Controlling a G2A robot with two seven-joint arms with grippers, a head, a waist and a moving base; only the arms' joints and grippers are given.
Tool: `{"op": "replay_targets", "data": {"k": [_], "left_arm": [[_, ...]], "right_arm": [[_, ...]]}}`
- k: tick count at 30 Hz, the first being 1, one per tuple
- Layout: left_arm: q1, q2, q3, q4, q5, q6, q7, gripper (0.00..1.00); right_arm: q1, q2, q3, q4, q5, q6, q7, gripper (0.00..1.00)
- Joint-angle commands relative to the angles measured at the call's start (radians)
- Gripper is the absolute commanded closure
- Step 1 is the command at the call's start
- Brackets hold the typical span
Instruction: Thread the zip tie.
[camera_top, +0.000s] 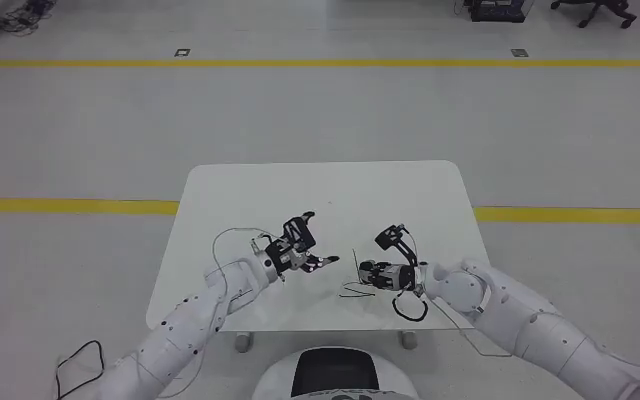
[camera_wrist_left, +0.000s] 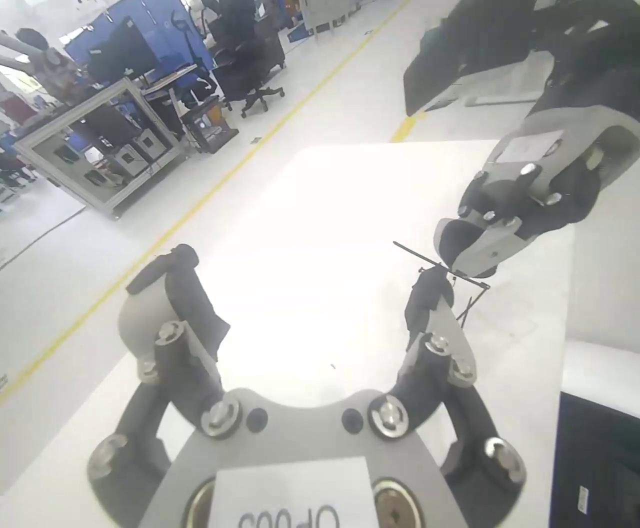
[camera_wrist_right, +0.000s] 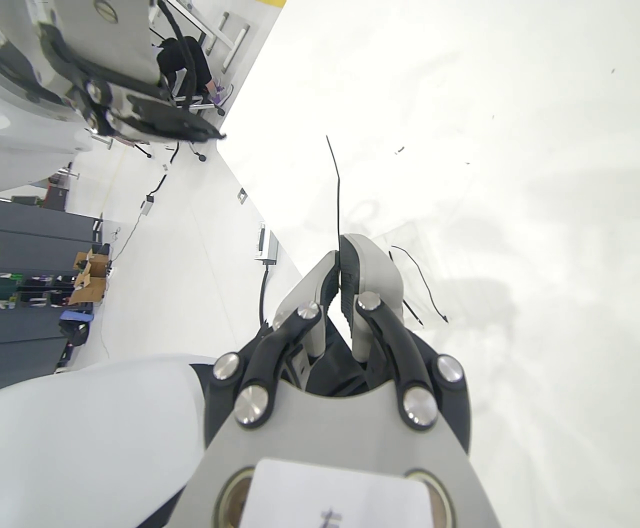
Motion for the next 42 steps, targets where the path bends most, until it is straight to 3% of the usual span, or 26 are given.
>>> {"op": "replay_targets", "data": {"k": [1, 4, 8, 16, 18, 21, 25, 29, 36, 37, 38, 39, 40, 42], "left_arm": [[-0.019, 0.012, 0.036, 0.011, -0.006, 0.000, 0.002, 0.00], [-0.049, 0.033, 0.075, 0.023, -0.010, 0.000, 0.026, 0.00], [-0.078, 0.060, 0.103, 0.039, 0.056, 0.000, 0.100, 0.00], [-0.078, 0.060, 0.103, 0.039, 0.056, 0.000, 0.100, 0.00], [-0.078, 0.059, 0.109, 0.040, 0.086, 0.017, 0.079, 0.00], [-0.087, 0.060, 0.125, 0.041, 0.122, 0.032, 0.081, 0.00], [-0.135, 0.086, 0.200, 0.044, 0.122, 0.115, 0.112, 0.00], [-0.208, 0.126, 0.323, 0.071, 0.122, 0.221, 0.164, 0.00], [-0.208, 0.126, 0.323, 0.071, 0.122, 0.221, 0.164, 0.00], [-0.200, 0.125, 0.320, 0.065, 0.080, 0.199, 0.181, 0.00], [-0.199, 0.125, 0.312, 0.073, 0.028, 0.150, 0.205, 0.00], [-0.206, 0.126, 0.305, 0.096, -0.028, 0.057, 0.226, 0.00], [-0.216, 0.126, 0.299, 0.119, -0.067, 0.000, 0.231, 0.00], [-0.224, 0.124, 0.323, 0.139, -0.133, 0.000, 0.239, 0.00]], "right_arm": [[0.000, 0.001, 0.005, -0.006, 0.011, 0.000, 0.019, 1.00], [0.001, 0.002, 0.012, -0.015, 0.042, 0.000, 0.057, 1.00], [0.011, 0.004, 0.031, -0.003, 0.165, 0.000, 0.145, 1.00], [0.015, 0.003, 0.039, 0.005, 0.194, 0.000, 0.165, 1.00], [0.011, 0.002, 0.039, 0.004, 0.200, 0.000, 0.161, 1.00], [0.015, -0.005, 0.050, 0.027, 0.304, 0.000, 0.233, 1.00], [0.030, -0.010, 0.080, 0.053, 0.432, 0.000, 0.377, 1.00], [0.041, -0.031, 0.112, 0.094, 0.592, 0.000, 0.560, 1.00], [0.042, -0.036, 0.120, 0.110, 0.606, 0.000, 0.565, 1.00], [0.042, -0.036, 0.120, 0.110, 0.606, 0.000, 0.565, 1.00], [0.038, -0.037, 0.120, 0.105, 0.596, 0.002, 0.552, 1.00], [0.036, -0.037, 0.121, 0.101, 0.577, 0.008, 0.543, 1.00], [0.035, -0.037, 0.123, 0.103, 0.571, 0.010, 0.542, 1.00], [0.034, -0.038, 0.128, 0.106, 0.570, 0.007, 0.554, 1.00]]}}
